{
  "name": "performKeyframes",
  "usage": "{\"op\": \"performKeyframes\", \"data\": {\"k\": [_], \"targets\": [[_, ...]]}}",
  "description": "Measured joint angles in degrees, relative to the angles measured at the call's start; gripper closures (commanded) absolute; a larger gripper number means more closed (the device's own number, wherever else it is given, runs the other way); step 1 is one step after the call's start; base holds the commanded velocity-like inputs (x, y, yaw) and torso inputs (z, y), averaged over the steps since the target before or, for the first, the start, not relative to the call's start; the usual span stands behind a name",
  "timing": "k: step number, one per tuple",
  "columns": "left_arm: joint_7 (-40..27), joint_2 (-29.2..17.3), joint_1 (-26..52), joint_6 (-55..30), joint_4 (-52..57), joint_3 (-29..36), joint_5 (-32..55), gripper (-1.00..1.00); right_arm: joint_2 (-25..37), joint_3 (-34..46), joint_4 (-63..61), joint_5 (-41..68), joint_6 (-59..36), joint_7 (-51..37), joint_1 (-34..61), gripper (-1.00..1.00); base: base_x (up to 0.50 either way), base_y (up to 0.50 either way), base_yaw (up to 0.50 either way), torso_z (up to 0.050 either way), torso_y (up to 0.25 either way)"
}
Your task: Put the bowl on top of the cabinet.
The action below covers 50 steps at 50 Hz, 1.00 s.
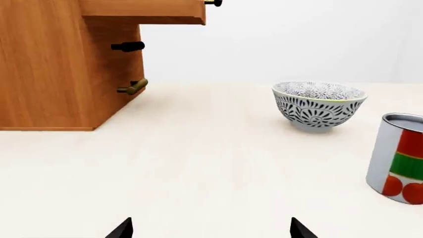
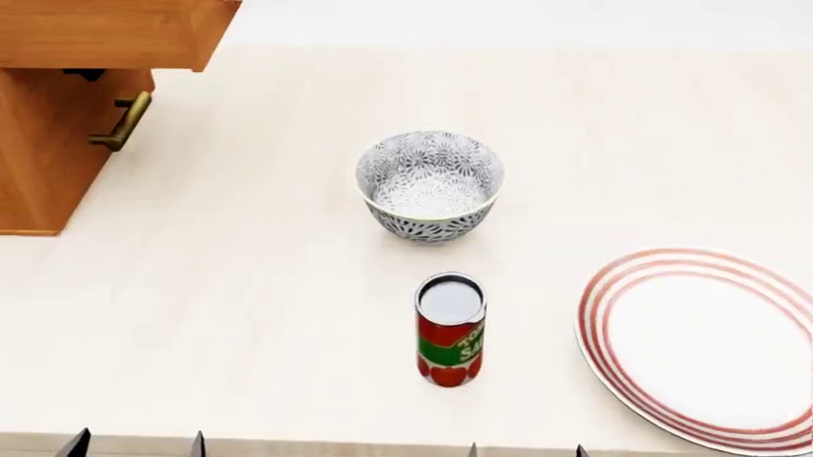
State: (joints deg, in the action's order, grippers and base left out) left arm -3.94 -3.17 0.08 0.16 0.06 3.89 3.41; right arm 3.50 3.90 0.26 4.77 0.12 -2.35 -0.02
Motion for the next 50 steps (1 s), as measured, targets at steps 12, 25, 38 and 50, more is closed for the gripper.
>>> {"op": "performKeyframes", "data": {"k": [12, 25, 38, 50], "targets": [[-1.14, -1.05, 0.03, 0.12, 0.00, 1.05, 0.93, -1.00, 0.92, 1.31, 0.03, 0.42, -0.10, -1.28, 0.09, -1.00, 0.00, 0.50, 0.00, 0.000, 0.000], [-2.18, -1.99, 0.11, 0.25, -0.07, 2.10, 1.79, -1.00, 1.82, 2.53, 0.24, 1.03, 0.01, -2.30, 0.22, -1.00, 0.00, 0.50, 0.00, 0.000, 0.000], [-3.14, -2.78, 0.16, 0.29, 0.02, 3.04, 2.57, -1.00, 2.66, 3.72, 0.17, 1.51, 0.02, -3.05, 0.31, -1.00, 0.00, 0.50, 0.00, 0.000, 0.000], [-3.88, -3.41, 0.27, 0.42, -0.03, 3.77, 3.21, -1.00, 3.27, 4.57, 0.28, 2.01, 0.16, -3.66, 0.47, -1.00, 0.00, 0.50, 0.00, 0.000, 0.000]]}}
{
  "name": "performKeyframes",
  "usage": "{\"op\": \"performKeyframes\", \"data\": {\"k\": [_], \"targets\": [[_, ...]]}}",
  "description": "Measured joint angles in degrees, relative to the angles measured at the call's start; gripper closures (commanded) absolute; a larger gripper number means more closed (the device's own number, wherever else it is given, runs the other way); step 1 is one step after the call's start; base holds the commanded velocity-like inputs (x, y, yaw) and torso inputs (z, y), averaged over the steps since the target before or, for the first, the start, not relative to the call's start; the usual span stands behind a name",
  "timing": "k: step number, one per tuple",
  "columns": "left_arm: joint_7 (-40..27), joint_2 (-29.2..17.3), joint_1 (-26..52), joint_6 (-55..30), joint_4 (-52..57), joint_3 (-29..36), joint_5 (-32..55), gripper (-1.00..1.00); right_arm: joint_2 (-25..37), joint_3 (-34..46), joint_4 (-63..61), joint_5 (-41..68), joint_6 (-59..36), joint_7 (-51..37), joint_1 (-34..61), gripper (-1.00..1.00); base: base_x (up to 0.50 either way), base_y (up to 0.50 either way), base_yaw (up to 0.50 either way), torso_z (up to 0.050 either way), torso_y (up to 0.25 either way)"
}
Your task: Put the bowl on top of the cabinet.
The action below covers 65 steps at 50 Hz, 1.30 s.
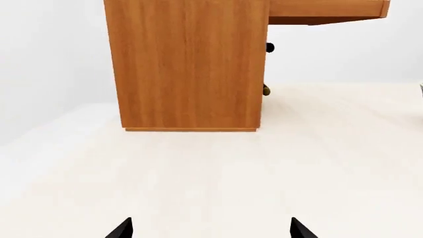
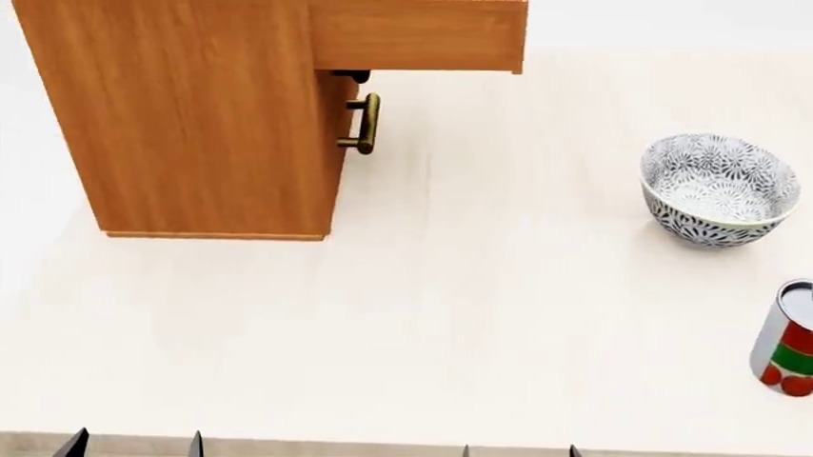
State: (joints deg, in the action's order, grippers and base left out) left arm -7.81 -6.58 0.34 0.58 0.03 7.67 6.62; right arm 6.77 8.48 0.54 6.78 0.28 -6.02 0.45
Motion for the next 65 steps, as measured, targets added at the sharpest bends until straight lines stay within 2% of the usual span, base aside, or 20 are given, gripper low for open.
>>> {"op": "performKeyframes", "data": {"k": [14, 35, 40, 47, 51, 58, 65], "targets": [[-0.74, -0.64, 0.08, 0.17, -0.08, 0.77, 0.62, -1.00, 0.62, 0.79, 0.11, 0.64, 0.31, -0.57, 0.04, -1.00, 0.00, 0.50, 0.00, 0.000, 0.000], [-2.82, -1.40, 0.52, -0.70, 0.00, 1.97, 0.08, -1.00, 1.21, 1.45, -0.28, 2.76, -1.05, -1.34, 0.22, -1.00, 0.00, 0.00, 0.00, 0.000, 0.000], [-4.28, -1.54, 1.52, -9.12, 5.96, 2.04, 0.79, -1.00, 2.01, 1.55, -6.19, 3.76, -8.01, -2.84, 0.83, -1.00, 0.00, 0.00, 0.00, 0.000, 0.000], [-7.63, -2.19, 5.95, -29.90, 26.70, 0.61, 4.66, -1.00, 4.04, 0.04, -27.18, 7.97, -30.15, -7.09, 6.86, -1.00, 0.00, 0.00, 0.00, 0.000, 0.000], [-9.35, -2.60, 7.41, -37.79, 35.56, 0.80, 5.78, -1.00, 4.78, -0.24, -36.73, 9.77, -39.60, -9.27, 9.42, -1.00, 0.00, 0.00, 0.00, 0.000, 0.000], [-11.36, -3.31, 8.15, -44.28, 43.14, 1.68, 6.25, -1.00, 5.85, 0.39, -44.37, 10.57, -45.32, -11.23, 9.52, -1.00, 0.01, 0.00, 0.00, 0.000, 0.000], [-12.60, -3.74, 8.57, -47.07, 46.02, 2.39, 6.23, -1.00, 6.57, 2.02, -46.42, 10.24, -47.04, -12.00, 9.77, -1.00, 0.47, 0.00, 0.00, 0.000, 0.000]]}}
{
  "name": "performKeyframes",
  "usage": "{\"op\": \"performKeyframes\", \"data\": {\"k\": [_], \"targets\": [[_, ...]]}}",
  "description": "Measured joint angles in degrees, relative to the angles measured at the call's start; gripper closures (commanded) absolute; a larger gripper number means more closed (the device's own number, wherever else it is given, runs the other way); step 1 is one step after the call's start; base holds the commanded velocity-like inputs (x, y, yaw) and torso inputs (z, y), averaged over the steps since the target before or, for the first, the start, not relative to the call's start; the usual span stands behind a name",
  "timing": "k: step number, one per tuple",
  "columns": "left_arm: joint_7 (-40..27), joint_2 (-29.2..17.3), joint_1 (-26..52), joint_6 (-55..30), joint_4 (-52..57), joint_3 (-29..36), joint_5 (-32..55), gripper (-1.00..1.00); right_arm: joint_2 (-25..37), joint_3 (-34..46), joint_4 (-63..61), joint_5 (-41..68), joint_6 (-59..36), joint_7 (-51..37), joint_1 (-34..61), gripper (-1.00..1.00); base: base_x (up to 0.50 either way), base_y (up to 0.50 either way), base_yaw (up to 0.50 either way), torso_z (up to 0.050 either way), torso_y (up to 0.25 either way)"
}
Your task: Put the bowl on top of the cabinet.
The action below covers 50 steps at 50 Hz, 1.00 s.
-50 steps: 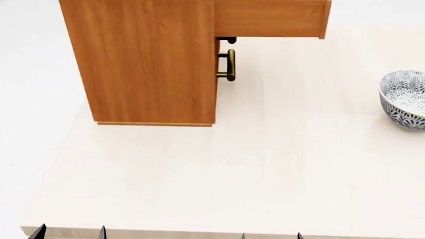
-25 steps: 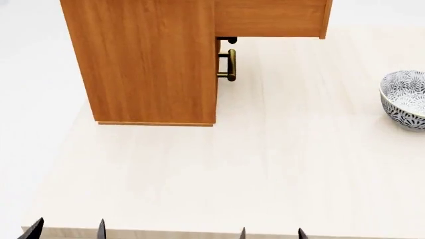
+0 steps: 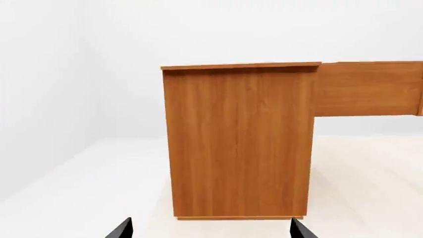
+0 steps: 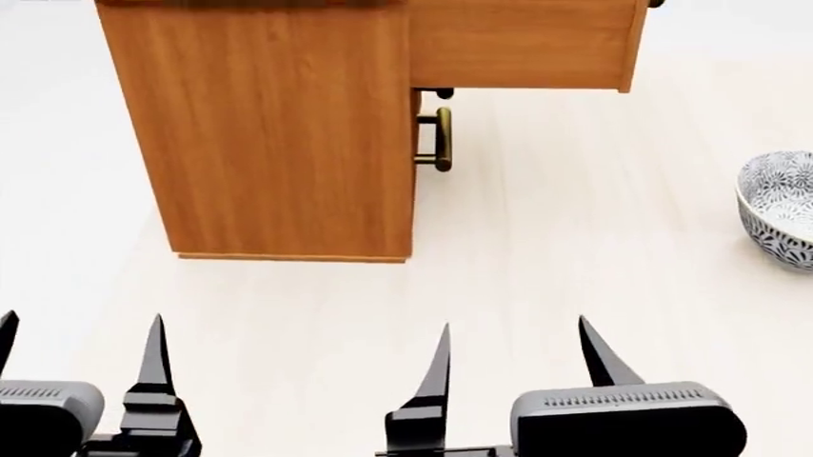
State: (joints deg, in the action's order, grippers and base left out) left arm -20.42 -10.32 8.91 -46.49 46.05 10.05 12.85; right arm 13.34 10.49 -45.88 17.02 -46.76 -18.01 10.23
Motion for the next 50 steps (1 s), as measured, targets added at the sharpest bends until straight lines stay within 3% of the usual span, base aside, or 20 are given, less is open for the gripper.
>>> {"op": "performKeyframes", "data": {"k": [24, 41, 50], "targets": [[-1.21, -0.79, -1.29, -0.27, 1.39, 1.07, 0.68, -1.00, 1.18, 1.52, -1.80, 0.53, -1.16, -0.66, 0.20, -1.00, 0.50, -0.01, 0.00, 0.000, 0.000], [-1.66, -1.54, -2.60, 0.96, 1.28, 1.58, 0.90, -1.00, 1.49, 1.39, -1.59, 1.49, -0.35, -0.59, -0.39, -1.00, 0.50, -0.19, 0.00, 0.000, 0.001], [-1.84, -1.86, -3.32, 2.07, 0.78, 1.80, 0.97, -1.00, 2.02, 2.13, -1.04, 0.60, 1.32, -0.82, -1.16, -1.00, 0.13, -0.01, 0.00, 0.000, 0.001]]}}
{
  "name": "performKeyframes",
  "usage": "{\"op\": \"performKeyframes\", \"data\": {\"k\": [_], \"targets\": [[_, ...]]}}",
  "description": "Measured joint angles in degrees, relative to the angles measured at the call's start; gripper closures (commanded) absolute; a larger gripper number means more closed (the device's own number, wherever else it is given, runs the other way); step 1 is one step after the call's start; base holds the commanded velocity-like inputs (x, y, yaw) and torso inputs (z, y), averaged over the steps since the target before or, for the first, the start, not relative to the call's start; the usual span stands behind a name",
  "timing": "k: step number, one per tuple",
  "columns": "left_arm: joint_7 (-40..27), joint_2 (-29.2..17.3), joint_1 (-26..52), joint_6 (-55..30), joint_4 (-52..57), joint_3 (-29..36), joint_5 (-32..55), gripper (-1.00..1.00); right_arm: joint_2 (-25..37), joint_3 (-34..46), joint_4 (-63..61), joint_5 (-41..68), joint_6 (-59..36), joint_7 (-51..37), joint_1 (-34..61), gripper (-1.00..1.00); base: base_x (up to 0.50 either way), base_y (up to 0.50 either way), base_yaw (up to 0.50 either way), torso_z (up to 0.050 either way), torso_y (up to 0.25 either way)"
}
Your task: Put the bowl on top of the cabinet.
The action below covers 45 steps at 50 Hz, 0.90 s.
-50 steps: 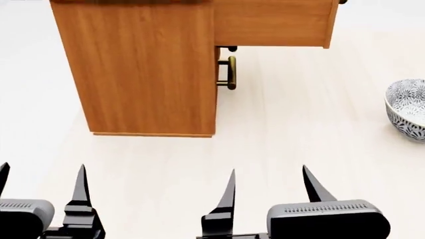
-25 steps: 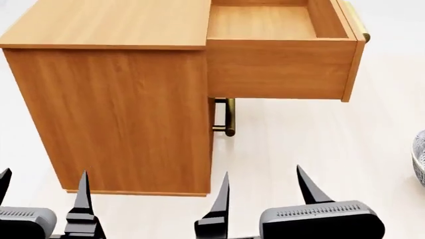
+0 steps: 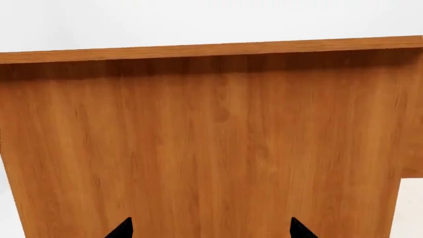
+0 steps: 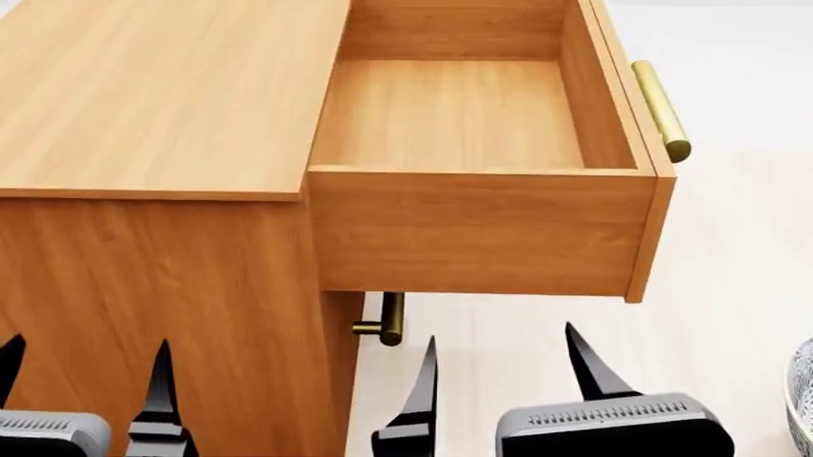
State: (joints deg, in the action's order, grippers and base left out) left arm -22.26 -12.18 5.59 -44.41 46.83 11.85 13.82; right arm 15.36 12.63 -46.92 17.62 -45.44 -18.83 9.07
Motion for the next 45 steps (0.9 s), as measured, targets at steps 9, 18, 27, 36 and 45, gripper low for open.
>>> {"op": "performKeyframes", "data": {"k": [9, 18, 27, 36, 45], "targets": [[-0.12, -0.39, -0.74, 0.97, -0.48, -0.37, 0.28, -1.00, 0.32, 0.54, 0.78, -0.32, 1.40, -0.01, -0.57, -1.00, 0.00, 0.00, 0.00, 0.000, 0.000], [-0.14, -0.88, -1.26, 1.54, -0.66, -0.75, 0.70, -1.00, 1.95, -0.97, -2.41, 1.26, -4.11, -0.47, 1.25, -1.00, 0.00, 0.00, 0.00, 0.000, 0.000], [-0.01, -1.56, -1.10, 1.56, -0.82, -0.70, 0.96, -1.00, 6.90, -8.96, -8.46, 10.59, -17.76, -2.71, 7.18, -1.00, 0.00, 0.00, 0.00, 0.000, 0.000], [0.39, -2.01, -0.52, 2.15, -2.15, -0.56, 1.20, -1.00, 15.35, -20.20, -10.73, 29.18, -27.99, -10.25, 12.76, -1.00, 0.00, 0.00, 0.00, 0.000, 0.000], [0.64, -2.35, -0.30, 2.57, -3.02, -0.23, 1.45, -1.00, 22.42, -30.34, -10.97, 37.97, -30.06, -12.20, 11.17, -1.00, 0.00, 0.00, 0.00, 0.000, 0.000]]}}
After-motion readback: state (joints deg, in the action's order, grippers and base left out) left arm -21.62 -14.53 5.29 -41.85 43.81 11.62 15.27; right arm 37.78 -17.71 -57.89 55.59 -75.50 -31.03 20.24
